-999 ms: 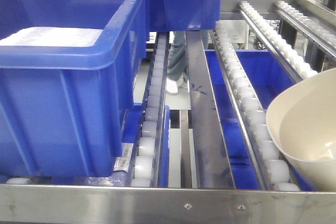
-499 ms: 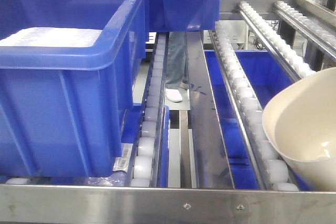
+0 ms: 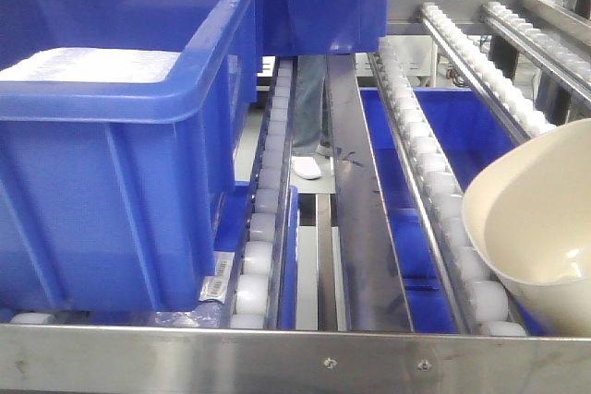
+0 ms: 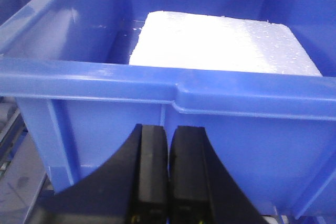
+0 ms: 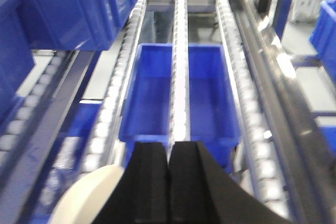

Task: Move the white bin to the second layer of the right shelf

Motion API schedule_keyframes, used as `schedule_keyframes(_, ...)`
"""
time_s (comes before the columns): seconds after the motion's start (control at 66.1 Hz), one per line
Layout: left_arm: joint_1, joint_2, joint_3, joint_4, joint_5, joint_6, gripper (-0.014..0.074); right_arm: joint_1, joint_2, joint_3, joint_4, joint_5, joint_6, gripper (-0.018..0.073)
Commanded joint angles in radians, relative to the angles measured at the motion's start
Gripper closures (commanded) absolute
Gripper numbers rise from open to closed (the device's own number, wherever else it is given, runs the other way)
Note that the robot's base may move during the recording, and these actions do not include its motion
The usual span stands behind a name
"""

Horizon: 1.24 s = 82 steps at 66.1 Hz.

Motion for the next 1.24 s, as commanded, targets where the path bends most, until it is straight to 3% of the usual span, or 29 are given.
schedule_keyframes(0.0, -0.007, -0.017, 0.027, -0.004, -0.089, -0.010, 0.0512, -0.001, 0.005, -0.022, -0.051, -0.101, -0.002, 0.0491)
schedule_keyframes(0.106, -0.007, -0.017, 0.027, -0.004, -0.089, -0.010, 0.0512, -0.011, -0.066, 0.053, -0.051, -0.124, -0.002, 0.0491)
schedule_keyframes(0.408, -0.007, -0.017, 0.027, -0.004, -0.089, -0.010, 0.0512, -0.116, -0.343, 0.469, -0.052, -0.346, -0.002, 0.0491)
schedule_keyframes(0.59, -0.007, -0.017, 0.027, -0.004, -0.089, -0.010, 0.0512, -0.125, -0.339, 0.584, -0.050, -0.479, -0.002, 0.0491)
schedule_keyframes(1.225, -0.007, -0.017, 0.027, -0.004, -0.089, -0.010, 0.0512, -0.124, -0.339, 0.582, -0.049, -0.493, -0.001, 0.0491)
